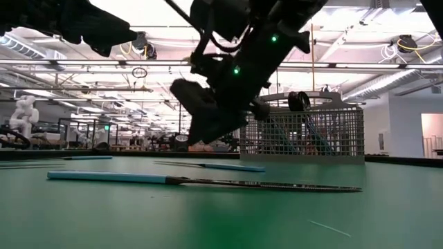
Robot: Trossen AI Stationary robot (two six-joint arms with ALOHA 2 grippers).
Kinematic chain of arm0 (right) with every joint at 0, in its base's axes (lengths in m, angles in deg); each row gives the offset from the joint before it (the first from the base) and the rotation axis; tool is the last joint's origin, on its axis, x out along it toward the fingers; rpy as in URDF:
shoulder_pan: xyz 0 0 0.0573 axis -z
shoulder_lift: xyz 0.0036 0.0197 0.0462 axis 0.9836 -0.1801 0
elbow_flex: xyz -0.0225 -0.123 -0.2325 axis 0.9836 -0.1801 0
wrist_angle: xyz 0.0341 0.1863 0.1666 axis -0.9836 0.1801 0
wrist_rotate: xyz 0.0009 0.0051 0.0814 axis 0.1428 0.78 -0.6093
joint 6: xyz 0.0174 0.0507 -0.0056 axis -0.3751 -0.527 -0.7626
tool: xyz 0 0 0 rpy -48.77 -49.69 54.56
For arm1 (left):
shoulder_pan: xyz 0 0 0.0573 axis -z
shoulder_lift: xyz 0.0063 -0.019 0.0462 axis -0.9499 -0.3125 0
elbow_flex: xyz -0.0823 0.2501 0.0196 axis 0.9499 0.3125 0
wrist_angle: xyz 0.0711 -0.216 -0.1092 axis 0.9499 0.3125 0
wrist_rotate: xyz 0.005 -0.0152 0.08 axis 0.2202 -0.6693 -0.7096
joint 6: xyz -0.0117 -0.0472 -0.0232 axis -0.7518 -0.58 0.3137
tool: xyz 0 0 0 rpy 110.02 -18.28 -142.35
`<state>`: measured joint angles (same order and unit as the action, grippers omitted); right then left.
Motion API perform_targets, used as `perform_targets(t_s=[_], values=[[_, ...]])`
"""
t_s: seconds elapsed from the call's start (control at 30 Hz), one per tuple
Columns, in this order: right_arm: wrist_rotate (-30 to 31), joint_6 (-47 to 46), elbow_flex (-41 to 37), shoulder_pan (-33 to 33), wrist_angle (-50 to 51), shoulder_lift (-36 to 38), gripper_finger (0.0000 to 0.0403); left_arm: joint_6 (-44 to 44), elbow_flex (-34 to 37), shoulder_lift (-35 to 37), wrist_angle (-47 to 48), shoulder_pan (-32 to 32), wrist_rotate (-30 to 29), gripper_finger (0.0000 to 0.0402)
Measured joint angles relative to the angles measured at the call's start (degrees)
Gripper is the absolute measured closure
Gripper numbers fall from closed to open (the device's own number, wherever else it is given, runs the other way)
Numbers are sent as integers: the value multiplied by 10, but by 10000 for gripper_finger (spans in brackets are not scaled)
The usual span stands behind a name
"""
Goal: Sort silverware
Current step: Put the blue table knife into the silverware basket
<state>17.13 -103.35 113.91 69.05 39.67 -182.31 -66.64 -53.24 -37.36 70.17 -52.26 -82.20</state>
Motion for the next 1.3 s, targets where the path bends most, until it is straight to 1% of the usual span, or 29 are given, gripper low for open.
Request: perform_targets(t_s=[0.17, 0.37, 0.5, 0.6, 0.73, 0.9, 1.0, 1.13, 1.17, 1.3], values=[[3, -6, -11, -8, -5, -4, 235, 0, 0, 0, 0, 0, 0, 259], [3, -27, -39, -7, -10, -4, 223, 0, 0, 0, 0, 0, 2, 259], [-1, -31, -67, -7, -64, -4, 221, 0, 0, 0, 0, 0, 4, 259], [-1, -35, -80, -7, -76, -4, 227, 0, 0, 0, 0, 0, 4, 259], [3, -33, -97, -11, -83, -2, 253, 0, 0, 0, 0, 0, 4, 259], [24, -18, -105, -21, -85, -15, 294, 0, 0, 0, 0, 0, 4, 259], [25, -19, -104, -26, -86, -23, 329, 0, 0, 0, 0, 0, 4, 259], [24, -16, -106, -28, -97, -24, 386, 0, 0, 0, 0, 0, 4, 259], [23, -12, -106, -27, -103, -24, 392, 1, 0, 0, 0, 0, 4, 259], [23, 1, -85, -27, -91, -26, 389, 1, 0, 0, 0, 0, 4, 259]])
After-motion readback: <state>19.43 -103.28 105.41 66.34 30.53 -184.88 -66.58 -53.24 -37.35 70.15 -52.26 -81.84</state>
